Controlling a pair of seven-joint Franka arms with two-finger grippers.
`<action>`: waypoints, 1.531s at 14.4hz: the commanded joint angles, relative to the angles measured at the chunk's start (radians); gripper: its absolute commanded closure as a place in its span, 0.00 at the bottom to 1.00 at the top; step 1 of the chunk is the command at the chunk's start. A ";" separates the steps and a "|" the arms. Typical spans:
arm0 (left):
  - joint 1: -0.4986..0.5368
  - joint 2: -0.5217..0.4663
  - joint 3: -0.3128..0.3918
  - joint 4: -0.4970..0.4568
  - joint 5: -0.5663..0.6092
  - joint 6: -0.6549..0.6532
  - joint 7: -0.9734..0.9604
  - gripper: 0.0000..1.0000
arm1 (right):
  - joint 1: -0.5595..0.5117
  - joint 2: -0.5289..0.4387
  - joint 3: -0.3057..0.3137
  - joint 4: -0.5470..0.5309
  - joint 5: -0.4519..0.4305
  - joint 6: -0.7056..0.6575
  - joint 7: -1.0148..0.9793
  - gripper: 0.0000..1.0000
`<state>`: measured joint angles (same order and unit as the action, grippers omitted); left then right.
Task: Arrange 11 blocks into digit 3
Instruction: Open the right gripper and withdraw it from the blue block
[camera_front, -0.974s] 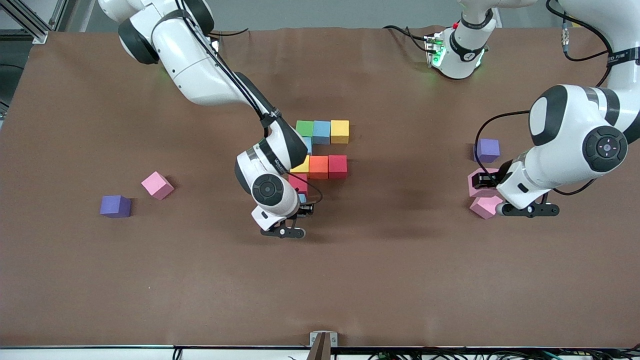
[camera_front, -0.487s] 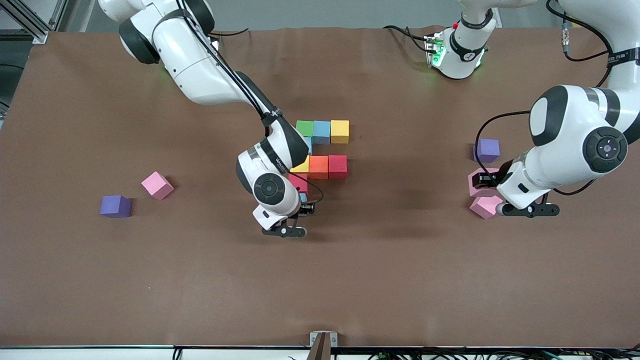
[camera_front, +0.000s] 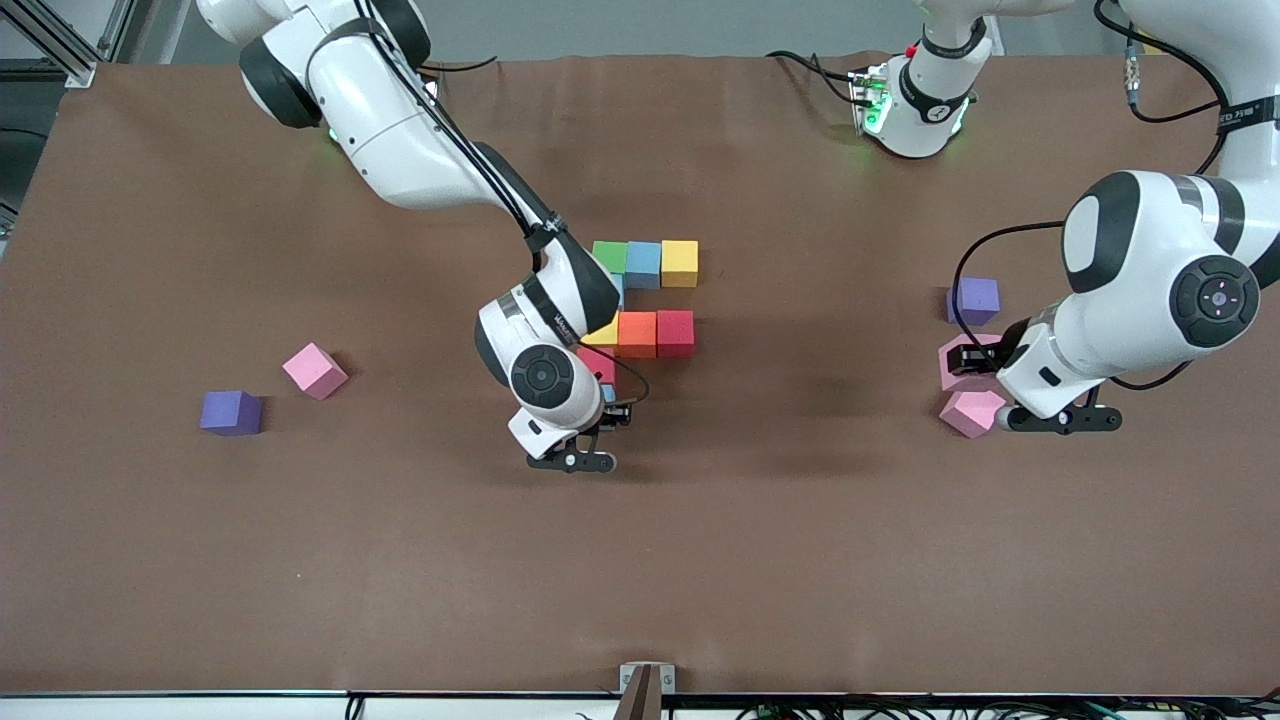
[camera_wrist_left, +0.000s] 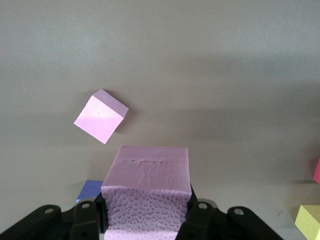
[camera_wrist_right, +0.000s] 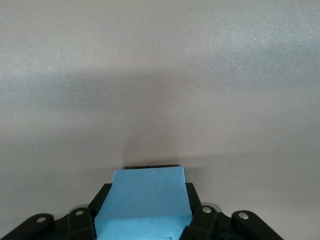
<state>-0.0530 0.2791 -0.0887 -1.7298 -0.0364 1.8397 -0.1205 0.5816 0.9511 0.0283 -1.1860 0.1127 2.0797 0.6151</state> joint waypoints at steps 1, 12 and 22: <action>0.001 0.011 0.003 0.018 -0.003 -0.019 0.013 0.57 | 0.014 0.012 -0.011 0.017 -0.002 -0.009 -0.008 0.47; 0.002 0.012 0.003 0.021 -0.003 -0.017 0.010 0.57 | 0.020 0.017 -0.013 0.012 -0.005 -0.009 -0.041 0.34; -0.004 0.014 0.003 0.019 -0.003 -0.016 0.001 0.57 | 0.001 -0.053 -0.010 0.017 0.008 -0.050 -0.031 0.00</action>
<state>-0.0521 0.2854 -0.0885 -1.7290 -0.0364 1.8397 -0.1205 0.5925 0.9485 0.0159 -1.1651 0.1130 2.0717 0.5834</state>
